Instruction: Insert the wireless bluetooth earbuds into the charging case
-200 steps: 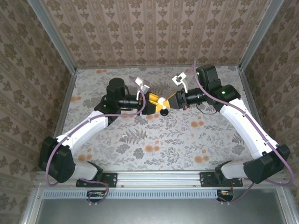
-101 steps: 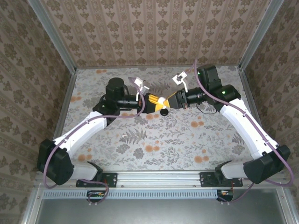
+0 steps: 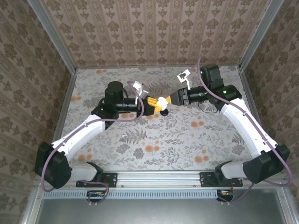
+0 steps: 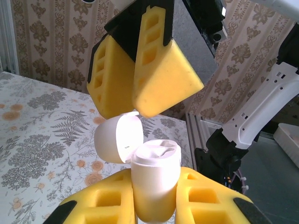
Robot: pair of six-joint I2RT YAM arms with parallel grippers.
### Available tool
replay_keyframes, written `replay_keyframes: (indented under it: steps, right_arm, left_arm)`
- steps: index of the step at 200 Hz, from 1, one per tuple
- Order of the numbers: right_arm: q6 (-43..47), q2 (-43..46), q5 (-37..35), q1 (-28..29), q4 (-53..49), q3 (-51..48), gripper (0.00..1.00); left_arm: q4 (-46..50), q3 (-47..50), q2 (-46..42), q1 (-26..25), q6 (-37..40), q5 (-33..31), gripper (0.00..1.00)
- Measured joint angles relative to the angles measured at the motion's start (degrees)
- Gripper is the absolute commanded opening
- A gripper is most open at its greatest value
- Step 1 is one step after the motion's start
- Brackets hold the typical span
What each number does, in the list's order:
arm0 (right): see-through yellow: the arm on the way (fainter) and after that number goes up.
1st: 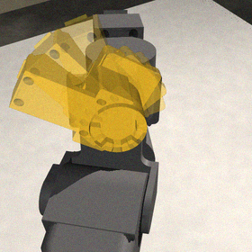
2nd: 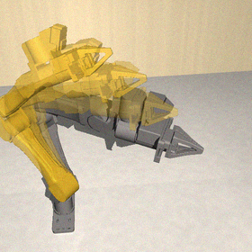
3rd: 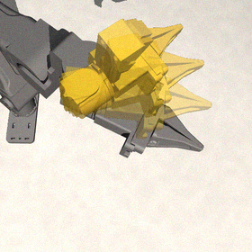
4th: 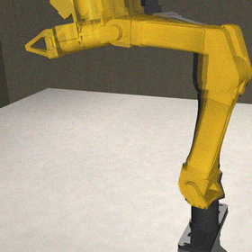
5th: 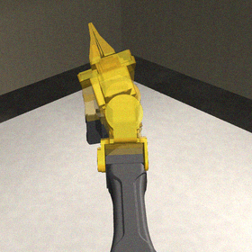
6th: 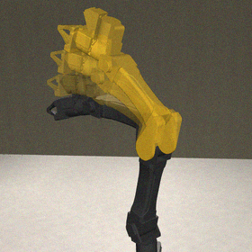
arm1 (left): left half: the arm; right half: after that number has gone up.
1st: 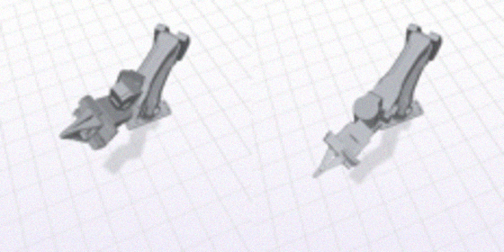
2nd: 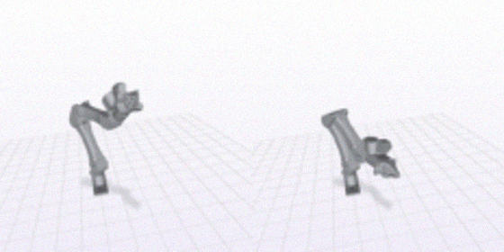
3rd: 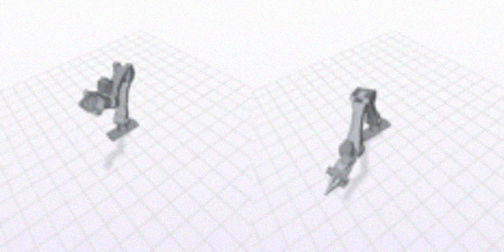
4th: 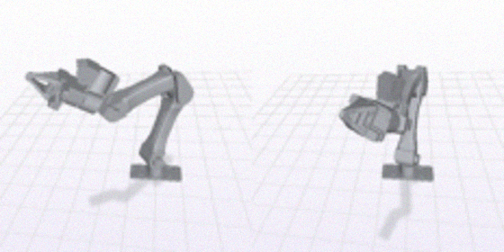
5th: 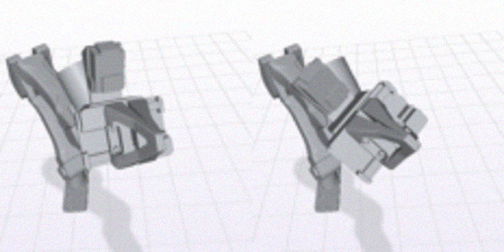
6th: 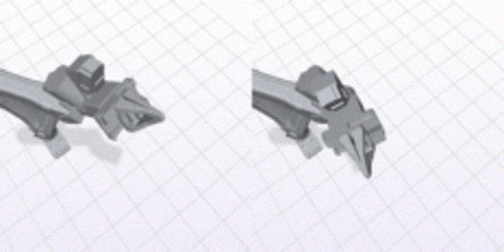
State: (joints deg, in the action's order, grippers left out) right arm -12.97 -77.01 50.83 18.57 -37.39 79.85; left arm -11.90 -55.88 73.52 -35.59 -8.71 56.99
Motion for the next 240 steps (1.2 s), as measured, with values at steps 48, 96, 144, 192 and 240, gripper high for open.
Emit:
replay_keyframes:
  steps: [48, 96, 144, 192, 240]
  right_arm:
    - [-2.6, 0.3, -1.1, -0.7, 2.4, -3.0, 0.36]
    - [-7.3, 5.2, -5.0, -1.4, 4.8, -6.9, 0.40]
    - [-10.5, 6.7, -13.2, 0.3, 7.5, -10.6, 0.40]
    - [-8.6, -2.7, -22.2, 11.9, 7.4, -10.1, 0.39]
    - [-2.7, -18.2, -27.8, 22.3, 6.8, -1.8, 0.40]
  left_arm:
    - [-2.1, 4.1, -2.8, 1.8, -0.8, -2.6, 0.02]
    - [-3.1, 8.8, -6.4, 4.2, -1.1, -7.7, 0.01]
    - [-2.6, 15.0, -14.6, 8.7, -1.4, -15.2, 0.01]
    - [5.9, 19.4, -30.0, 14.1, 0.0, -26.1, 0.00]
    - [15.0, 22.5, -42.9, 18.9, 0.1, -34.8, 0.00]
